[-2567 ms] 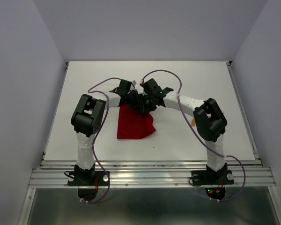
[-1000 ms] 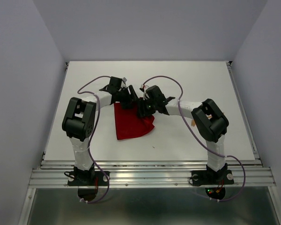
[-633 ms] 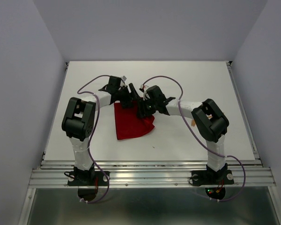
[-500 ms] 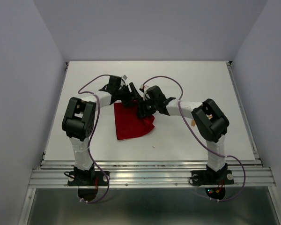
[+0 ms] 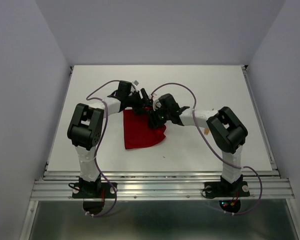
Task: Fold the napkin into a case and place the utensils inside
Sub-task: Fold the lower triangle-folded napkin at the center of the board.
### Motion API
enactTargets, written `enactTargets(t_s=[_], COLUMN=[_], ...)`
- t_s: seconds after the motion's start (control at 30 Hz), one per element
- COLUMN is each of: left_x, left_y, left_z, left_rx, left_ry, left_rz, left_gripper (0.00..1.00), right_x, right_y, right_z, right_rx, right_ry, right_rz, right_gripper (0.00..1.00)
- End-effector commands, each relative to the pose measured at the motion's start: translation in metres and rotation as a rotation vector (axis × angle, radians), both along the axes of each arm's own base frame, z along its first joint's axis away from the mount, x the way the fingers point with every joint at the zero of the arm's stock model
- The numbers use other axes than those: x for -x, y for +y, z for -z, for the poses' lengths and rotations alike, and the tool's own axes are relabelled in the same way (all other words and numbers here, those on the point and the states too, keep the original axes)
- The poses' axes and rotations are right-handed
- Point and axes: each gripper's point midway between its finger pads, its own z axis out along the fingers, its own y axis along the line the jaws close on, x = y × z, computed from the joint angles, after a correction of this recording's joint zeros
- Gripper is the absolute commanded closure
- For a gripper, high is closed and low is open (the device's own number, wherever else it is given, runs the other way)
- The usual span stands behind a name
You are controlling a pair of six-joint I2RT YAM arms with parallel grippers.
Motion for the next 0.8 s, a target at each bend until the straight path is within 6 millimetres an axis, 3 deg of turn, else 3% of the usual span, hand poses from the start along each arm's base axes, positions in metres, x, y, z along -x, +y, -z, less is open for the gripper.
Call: enactTargets(t_s=[0.0,0.27,0.47,0.57,0.67,0.7,0.77], left_x=[-0.003,0.005,0.004,0.004,0.004,0.004,0.004], left_y=[-0.011,-0.018,-0.019,-0.019,-0.017,-0.016,-0.015], left_z=[-0.023,-0.006,0.011,0.017,0.021,0.022,0.022], left_rx=[0.052,0.018,-0.049,-0.069,-0.080,-0.087,-0.090], left_ry=[-0.052,-0.019,0.009,0.016,0.024,0.026,0.026], left_rz=[0.047,0.111,0.117,0.111,0.099,0.092,0.088], left_gripper=[0.20,0.19,0.24,0.33,0.55,0.68,0.80], right_x=[0.012,0.012,0.013,0.013,0.012,0.012,0.011], right_y=[-0.004,0.002,0.005,0.006,0.007,0.007,0.006], right_z=[0.003,-0.002,-0.007,-0.011,-0.015,-0.016,-0.018], right_rx=[0.014,-0.023,-0.040,-0.050,-0.057,-0.057,-0.057], right_ry=[-0.005,0.005,0.008,0.007,0.005,0.004,0.004], right_rz=[-0.089,-0.118,-0.128,-0.128,-0.128,-0.119,-0.107], right_gripper=[0.46,0.45,0.45,0.45,0.45,0.45,0.43])
